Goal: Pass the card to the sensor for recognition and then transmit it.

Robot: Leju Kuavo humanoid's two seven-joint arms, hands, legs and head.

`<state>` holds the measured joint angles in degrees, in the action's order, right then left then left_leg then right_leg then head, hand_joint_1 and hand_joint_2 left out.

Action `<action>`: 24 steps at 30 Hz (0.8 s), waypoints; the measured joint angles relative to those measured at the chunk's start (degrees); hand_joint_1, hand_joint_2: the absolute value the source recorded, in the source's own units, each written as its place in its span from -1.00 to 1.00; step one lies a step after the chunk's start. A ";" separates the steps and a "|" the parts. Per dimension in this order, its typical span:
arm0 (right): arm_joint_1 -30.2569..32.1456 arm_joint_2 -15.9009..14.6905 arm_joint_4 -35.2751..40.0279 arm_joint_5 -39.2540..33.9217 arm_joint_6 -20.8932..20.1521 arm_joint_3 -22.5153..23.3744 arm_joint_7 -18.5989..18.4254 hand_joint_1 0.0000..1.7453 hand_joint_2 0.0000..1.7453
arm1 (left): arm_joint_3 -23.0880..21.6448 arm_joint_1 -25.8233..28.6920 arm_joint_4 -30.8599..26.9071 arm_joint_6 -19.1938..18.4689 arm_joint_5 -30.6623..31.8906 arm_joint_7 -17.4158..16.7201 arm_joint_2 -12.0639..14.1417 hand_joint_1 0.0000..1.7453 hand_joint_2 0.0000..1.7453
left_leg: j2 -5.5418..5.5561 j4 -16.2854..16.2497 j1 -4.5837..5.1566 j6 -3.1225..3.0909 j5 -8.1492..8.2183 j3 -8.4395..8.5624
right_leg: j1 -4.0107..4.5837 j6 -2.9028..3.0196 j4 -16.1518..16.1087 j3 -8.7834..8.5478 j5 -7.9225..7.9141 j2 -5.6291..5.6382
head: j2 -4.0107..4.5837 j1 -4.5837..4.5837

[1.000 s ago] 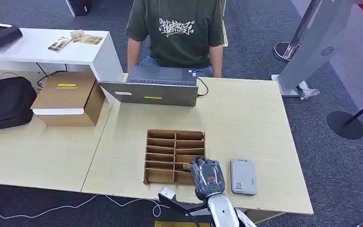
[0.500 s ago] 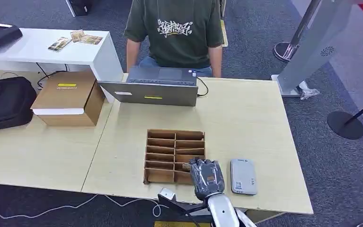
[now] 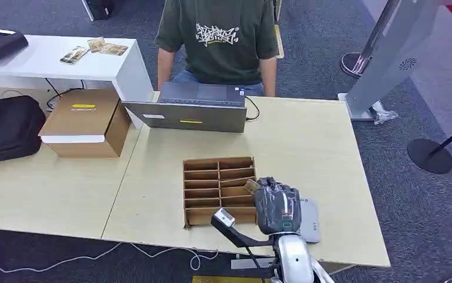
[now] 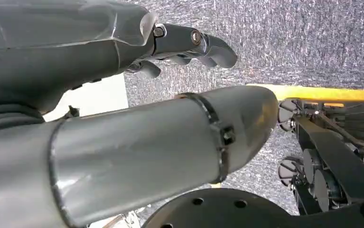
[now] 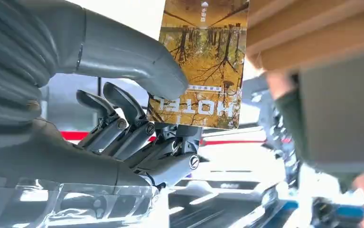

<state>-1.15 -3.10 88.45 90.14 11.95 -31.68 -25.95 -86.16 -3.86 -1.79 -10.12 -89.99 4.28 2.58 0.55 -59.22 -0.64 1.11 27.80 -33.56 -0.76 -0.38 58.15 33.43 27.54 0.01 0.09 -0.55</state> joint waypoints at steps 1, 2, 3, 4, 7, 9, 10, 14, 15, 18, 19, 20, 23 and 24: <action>0.70 0.17 1.25 0.00 0.48 1.20 1.00 1.00 1.00 | 0.00 0.01 0.00 0.02 0.00 0.00 -0.05 -1.00 -1.00 | 0.00 0.00 0.00 0.00 0.00 0.00 | 0.00 0.00 0.00 0.00 0.00 0.00 | -0.02 -0.02; 1.57 0.59 2.63 0.00 0.77 2.60 2.14 1.00 1.00 | 0.00 0.01 0.00 0.02 0.00 0.02 -0.09 -1.00 -1.00 | 0.01 0.00 0.00 0.00 0.00 -0.01 | 0.00 0.00 0.00 0.00 0.00 -0.01 | -0.02 0.00; 2.35 1.09 3.87 0.00 0.94 3.98 3.12 1.00 1.00 | 0.00 0.01 0.00 0.04 0.00 0.02 -0.11 -1.00 -1.00 | 0.01 0.00 0.00 0.00 0.00 -0.01 | 0.00 0.00 0.00 0.00 0.00 -0.01 | -0.02 -0.02; 3.13 1.71 4.93 0.00 1.27 5.26 4.36 1.00 1.00 | 0.00 0.00 0.00 0.07 0.00 0.02 -0.13 -1.00 -1.00 | 0.01 0.00 0.00 0.00 0.00 0.00 | 0.00 0.00 0.00 0.01 0.00 0.00 | -0.02 -0.02; 5.81 4.61 8.24 -0.19 2.73 10.01 8.41 1.00 1.00 | 0.00 0.01 0.00 0.17 0.00 0.02 -0.26 -1.00 -1.00 | 0.01 0.01 -0.01 0.00 0.01 -0.01 | 0.01 0.01 0.01 0.02 0.01 -0.01 | -0.02 0.00; 7.40 6.36 10.00 -1.58 4.14 13.02 10.11 1.00 1.00 | 0.00 0.02 0.00 0.20 0.00 0.04 -0.44 -1.00 -1.00 | 0.01 0.01 -0.01 0.00 0.01 -0.01 | 0.01 0.01 0.01 0.02 0.02 -0.01 | -0.02 -0.02; 8.06 7.13 10.72 -2.34 4.79 14.33 10.78 1.00 1.00 | 0.00 0.02 0.00 0.20 0.00 0.04 -0.48 -1.00 -1.00 | 0.00 0.01 -0.01 0.00 0.01 -0.01 | 0.01 0.02 0.01 0.02 0.02 0.00 | -0.02 -0.04; 10.10 9.90 13.29 -4.39 6.34 19.08 12.29 1.00 1.00 | 0.00 0.01 0.00 0.22 0.00 0.04 -0.72 -1.00 -1.00 | -0.01 0.01 -0.01 0.00 0.00 0.00 | 0.01 0.01 0.01 0.01 0.02 0.00 | 0.00 -0.02; 10.48 10.38 13.71 -4.78 6.49 20.02 12.46 1.00 1.00 | 0.00 0.01 0.00 0.22 0.00 0.02 -0.74 -1.00 -1.00 | -0.01 0.01 -0.01 0.00 0.00 0.00 | 0.01 0.01 0.01 0.00 0.01 0.00 | -0.02 0.00; 11.26 11.83 14.17 -8.22 6.78 22.43 13.51 1.00 1.00 | 0.00 0.00 0.00 0.28 0.00 0.02 -0.74 -1.00 -1.00 | -0.02 0.01 0.00 0.00 0.00 0.01 | 0.00 0.01 0.00 -0.01 0.01 0.01 | -0.02 -0.02; 11.47 12.22 14.21 -9.29 6.93 23.15 13.80 1.00 1.00 | 0.00 0.00 0.00 0.31 0.00 0.02 -0.74 -1.00 -1.00 | -0.02 0.01 0.00 0.00 0.00 0.01 | 0.00 0.01 0.00 -0.01 0.01 0.01 | -0.02 -0.02; 11.66 12.65 14.30 -10.59 7.28 23.93 14.19 1.00 1.00 | 0.00 0.00 0.00 0.31 0.00 0.02 -0.79 -1.00 -1.00 | -0.01 0.01 0.00 0.00 0.00 0.01 | 0.00 0.01 0.00 -0.01 0.01 0.00 | -0.02 -0.02; 12.01 13.64 14.50 -14.02 8.07 25.86 14.89 1.00 1.00 | 0.00 -0.01 0.00 0.31 0.00 0.02 -0.88 -1.00 -1.00 | -0.01 0.01 0.00 0.00 0.00 0.02 | 0.00 0.01 0.00 0.00 0.01 0.01 | -0.02 -0.02; 12.14 14.03 14.56 -15.33 8.33 26.61 15.09 1.00 1.00 | 0.00 -0.01 0.00 0.31 0.00 0.02 -0.90 -1.00 -1.00 | -0.01 0.00 0.00 0.00 0.00 0.02 | 0.00 0.01 0.00 0.00 0.01 0.01 | -0.02 -0.02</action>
<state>10.99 10.93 103.01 74.81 20.28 -5.07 -10.86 -86.16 -3.88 -1.79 -9.81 -89.99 4.31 1.68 0.54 -59.22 -0.64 1.11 27.81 -33.55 -0.76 -0.37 58.15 33.43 27.55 0.01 0.07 -0.57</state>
